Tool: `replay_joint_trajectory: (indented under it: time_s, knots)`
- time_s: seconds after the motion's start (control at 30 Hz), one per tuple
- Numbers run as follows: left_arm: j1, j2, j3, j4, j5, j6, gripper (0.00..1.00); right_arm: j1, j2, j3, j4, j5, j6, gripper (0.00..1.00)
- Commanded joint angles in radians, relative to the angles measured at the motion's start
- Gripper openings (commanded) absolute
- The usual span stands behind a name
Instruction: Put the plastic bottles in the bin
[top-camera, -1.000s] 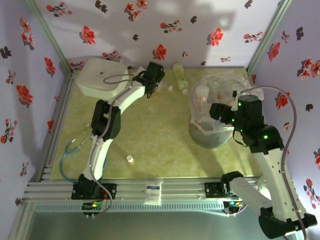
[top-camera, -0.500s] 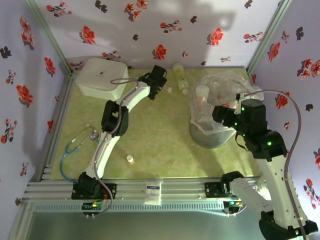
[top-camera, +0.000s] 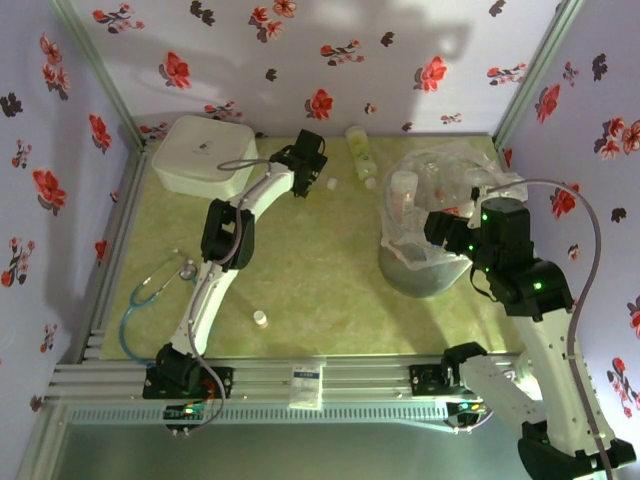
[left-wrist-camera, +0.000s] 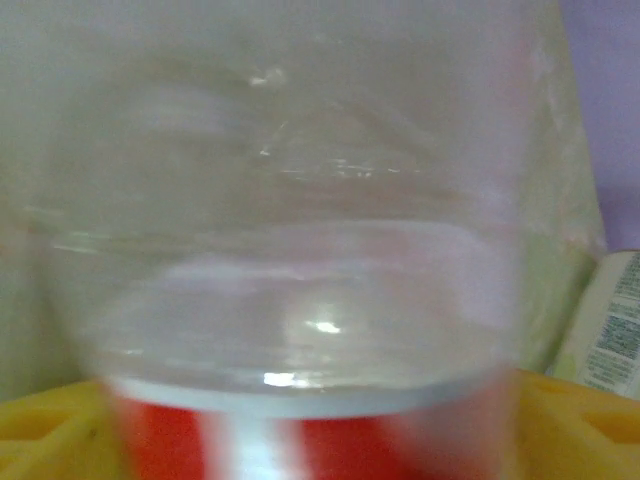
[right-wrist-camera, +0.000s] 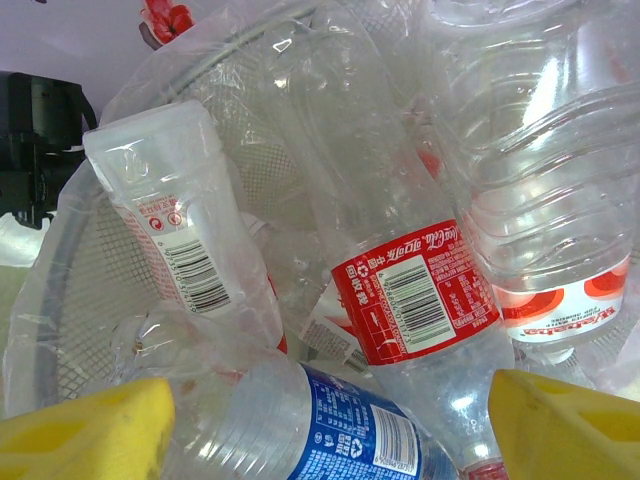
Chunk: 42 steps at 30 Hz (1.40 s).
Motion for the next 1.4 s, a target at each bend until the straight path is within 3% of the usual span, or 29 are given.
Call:
replay_joint_trajectory:
  time_s: [0.0,0.17,0.3,0.53,0.7,0.8,0.87,1.0,1.13,1.37]
  knots:
    - [0.010,0.032,-0.031,0.002,0.032,-0.006,0.76,-0.003,-0.003,-0.002,-0.002,0.018,-0.006,0.83]
    - [0.013,-0.045,-0.140,0.050,0.015,0.030,0.64,-0.003,-0.015,0.010,-0.011,0.032,-0.005,0.83]
    - [0.012,-0.141,-0.253,0.100,0.003,0.103,0.61,-0.002,-0.027,0.023,0.008,0.030,0.005,0.83]
    - [-0.002,-0.463,-0.626,0.335,0.001,0.402,0.54,-0.004,0.006,0.107,0.051,-0.056,0.033,0.82]
    - [-0.011,-0.717,-0.929,0.522,0.147,0.624,0.42,-0.001,0.091,0.161,0.120,-0.215,0.071,0.83]
    - [-0.015,-0.859,-1.078,0.554,0.248,0.742,0.41,0.008,0.146,0.168,0.204,-0.332,0.122,0.84]
    - [-0.020,-0.954,-1.167,0.555,0.302,0.814,0.33,0.035,0.182,0.174,0.272,-0.372,0.158,0.86]
    - [-0.032,-1.136,-1.328,0.574,0.437,0.919,0.25,0.150,0.271,0.213,0.357,-0.309,0.184,0.89]
    - [-0.066,-1.287,-1.437,0.535,0.457,0.988,0.14,0.233,0.401,0.297,0.381,-0.298,0.193,0.89]
    - [-0.108,-1.436,-1.503,0.518,0.587,1.060,0.00,0.288,0.587,0.379,0.433,-0.338,0.227,0.85]
